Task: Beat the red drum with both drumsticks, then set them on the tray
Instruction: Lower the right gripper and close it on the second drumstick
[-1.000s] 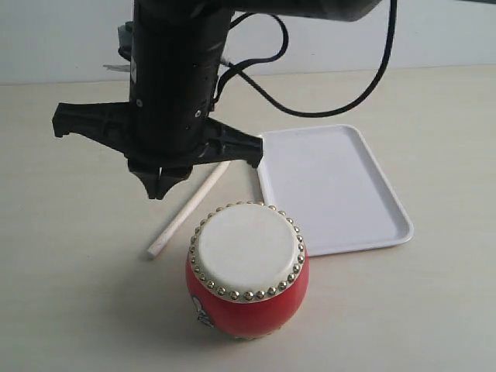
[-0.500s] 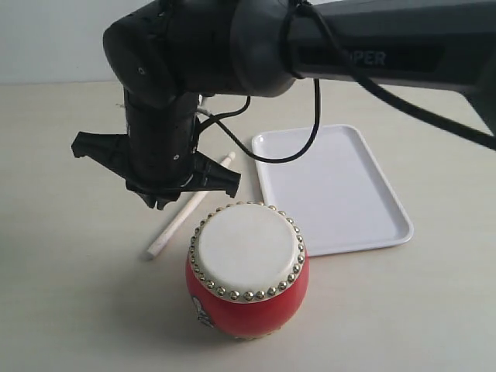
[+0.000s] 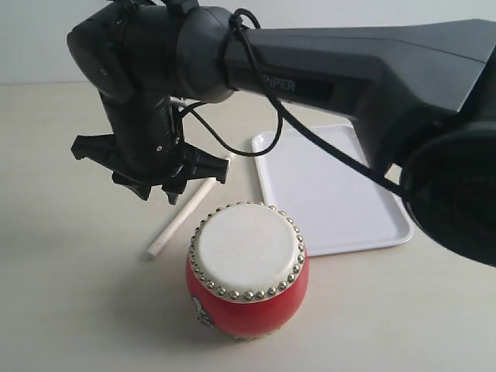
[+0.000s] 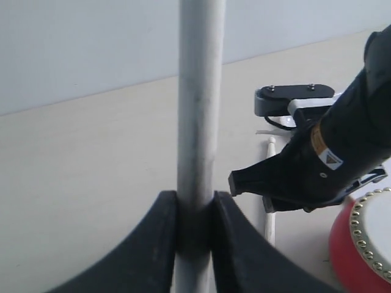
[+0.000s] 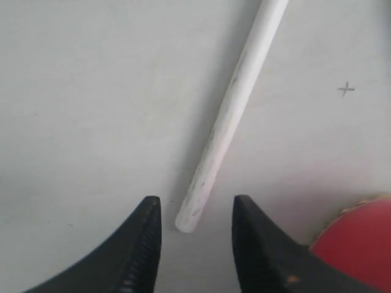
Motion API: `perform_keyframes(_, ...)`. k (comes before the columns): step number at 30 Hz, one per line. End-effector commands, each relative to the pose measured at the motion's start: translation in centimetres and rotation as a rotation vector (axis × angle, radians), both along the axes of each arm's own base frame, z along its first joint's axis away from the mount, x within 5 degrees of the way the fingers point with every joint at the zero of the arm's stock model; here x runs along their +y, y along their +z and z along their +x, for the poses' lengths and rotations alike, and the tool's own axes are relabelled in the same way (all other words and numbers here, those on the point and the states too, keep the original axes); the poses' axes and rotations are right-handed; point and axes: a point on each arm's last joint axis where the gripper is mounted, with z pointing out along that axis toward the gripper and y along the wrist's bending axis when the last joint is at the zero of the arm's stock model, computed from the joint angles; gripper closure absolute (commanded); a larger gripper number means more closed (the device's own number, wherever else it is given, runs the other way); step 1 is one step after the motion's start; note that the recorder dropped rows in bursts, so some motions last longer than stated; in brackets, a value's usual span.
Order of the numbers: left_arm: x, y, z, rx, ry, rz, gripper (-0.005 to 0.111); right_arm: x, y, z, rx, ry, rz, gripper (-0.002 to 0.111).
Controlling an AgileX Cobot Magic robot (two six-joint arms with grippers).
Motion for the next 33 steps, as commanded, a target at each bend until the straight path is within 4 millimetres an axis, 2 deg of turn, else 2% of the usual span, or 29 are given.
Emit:
perform_keyframes(1, 0.0, 0.3, -0.4, -0.030, -0.012, -0.006, 0.107, -0.5, -0.8, 1.2, -0.007, -0.042, -0.008, 0.069)
perform_keyframes(10, 0.0, 0.2, -0.6, -0.021, -0.013, 0.002, 0.107, -2.6, -0.9, 4.2, -0.037, -0.131, 0.011, 0.069)
perform_keyframes(21, 0.1, 0.2, -0.5, -0.027, -0.010, 0.022, 0.107, -4.0, -3.2, 6.7, -0.004, -0.169, 0.040, 0.069)
perform_keyframes(33, 0.3, 0.2, -0.5, -0.036, -0.004, 0.044, 0.107, -3.8, -5.4, 8.0, 0.018, -0.151, 0.042, 0.069)
